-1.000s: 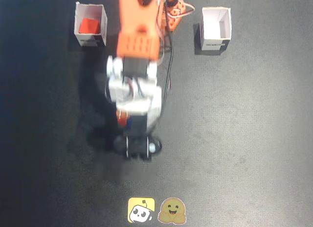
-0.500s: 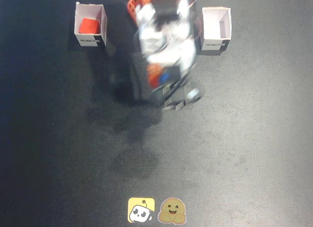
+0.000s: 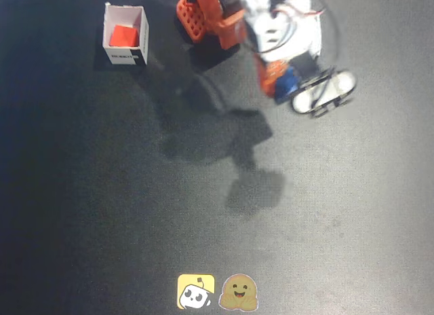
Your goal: Put the red cube in the right box and the blue cube in the left box.
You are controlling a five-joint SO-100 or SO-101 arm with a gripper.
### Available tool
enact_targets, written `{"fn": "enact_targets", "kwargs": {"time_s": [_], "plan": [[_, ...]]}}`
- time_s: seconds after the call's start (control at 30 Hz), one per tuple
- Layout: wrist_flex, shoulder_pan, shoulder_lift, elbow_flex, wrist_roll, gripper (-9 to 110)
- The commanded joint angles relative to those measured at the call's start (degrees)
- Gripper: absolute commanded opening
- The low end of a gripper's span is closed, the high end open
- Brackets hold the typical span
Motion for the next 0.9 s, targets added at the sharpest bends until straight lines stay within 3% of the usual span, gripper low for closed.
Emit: {"fn": "enact_targets", "kwargs": {"time_s": [0.0,0.53,0.87], "plan": [[1.49,-4.22,1.14,0.18,0.44,8],[1.76,-29.36,4.66,5.8,13.89,8],[0.18,-35.77,7.73,11.07,15.21,8]]}}
